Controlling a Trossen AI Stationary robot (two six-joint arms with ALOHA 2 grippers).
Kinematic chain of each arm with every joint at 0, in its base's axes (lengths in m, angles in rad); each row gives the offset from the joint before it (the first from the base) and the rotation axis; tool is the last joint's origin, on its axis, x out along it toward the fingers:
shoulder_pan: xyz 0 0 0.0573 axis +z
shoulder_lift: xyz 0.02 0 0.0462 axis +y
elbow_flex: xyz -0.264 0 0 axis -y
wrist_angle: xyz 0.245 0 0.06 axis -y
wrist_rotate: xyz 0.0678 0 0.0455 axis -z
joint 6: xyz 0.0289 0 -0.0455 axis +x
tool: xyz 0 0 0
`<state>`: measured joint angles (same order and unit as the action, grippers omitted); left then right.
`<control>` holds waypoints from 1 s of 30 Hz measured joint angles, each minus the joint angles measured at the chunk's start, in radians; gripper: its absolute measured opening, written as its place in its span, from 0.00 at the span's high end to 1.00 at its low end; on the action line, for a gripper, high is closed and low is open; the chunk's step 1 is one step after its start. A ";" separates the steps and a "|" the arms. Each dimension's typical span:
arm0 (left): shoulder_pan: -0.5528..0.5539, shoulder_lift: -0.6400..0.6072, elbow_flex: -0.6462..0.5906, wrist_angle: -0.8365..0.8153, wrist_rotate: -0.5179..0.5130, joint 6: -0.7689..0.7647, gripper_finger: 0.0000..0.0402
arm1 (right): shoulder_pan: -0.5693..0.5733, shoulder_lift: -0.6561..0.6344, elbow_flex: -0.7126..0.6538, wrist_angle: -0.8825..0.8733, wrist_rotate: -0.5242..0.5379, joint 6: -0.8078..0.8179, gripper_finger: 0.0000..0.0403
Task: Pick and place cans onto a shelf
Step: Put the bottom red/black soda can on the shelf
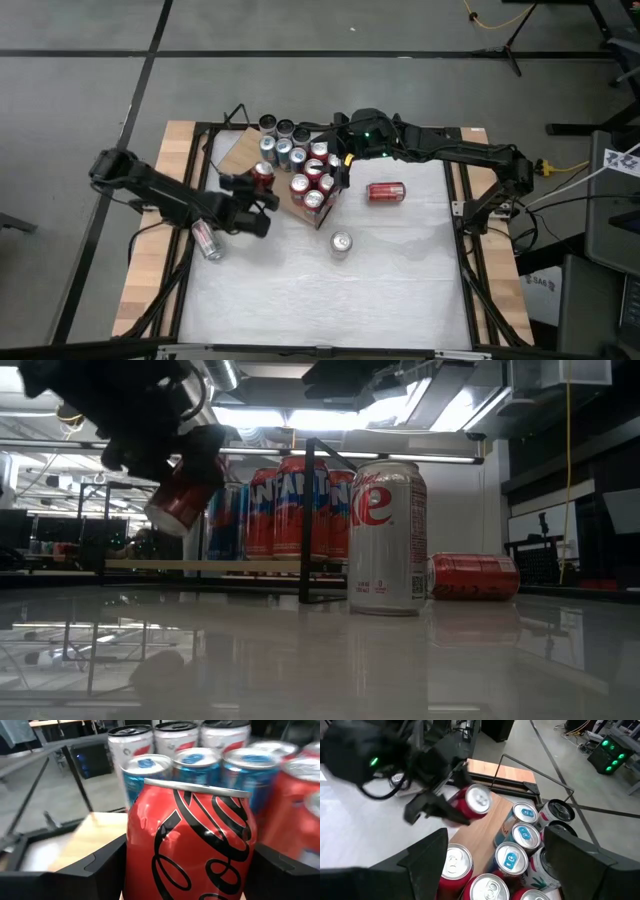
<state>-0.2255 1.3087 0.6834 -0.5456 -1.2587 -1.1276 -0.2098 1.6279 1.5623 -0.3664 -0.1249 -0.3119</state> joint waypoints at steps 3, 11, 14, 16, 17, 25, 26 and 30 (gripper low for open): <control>0.077 -0.091 0.000 -0.001 0.091 0.186 0.28 | 0.000 0.000 0.000 0.001 0.000 -0.011 0.21; 0.268 -0.299 -0.009 0.064 0.362 0.612 0.28 | 0.000 0.000 0.000 0.006 0.000 -0.010 0.21; 0.332 -0.361 -0.069 0.226 0.492 0.750 0.28 | 0.000 0.000 0.000 0.006 0.000 -0.010 0.21; 0.375 -0.398 -0.139 0.377 0.615 0.822 0.28 | 0.000 0.000 0.000 0.005 0.000 -0.009 0.21; 0.393 -0.412 -0.173 0.449 0.667 0.846 0.28 | 0.000 0.000 0.000 0.005 0.000 -0.009 0.21; 0.398 -0.460 -0.407 0.957 0.775 0.876 0.28 | 0.000 0.000 0.000 0.000 0.000 -0.009 0.21; 0.388 -0.457 -0.431 1.006 0.771 0.877 0.28 | 0.000 0.000 0.000 0.001 0.000 -0.008 0.21; 0.334 -0.427 -0.517 1.176 0.723 0.879 0.28 | 0.000 0.005 0.000 0.010 0.000 -0.008 0.21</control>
<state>0.1081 0.8821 0.1660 0.6307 -0.5356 -0.2489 -0.2096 1.6334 1.5623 -0.3560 -0.1249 -0.3199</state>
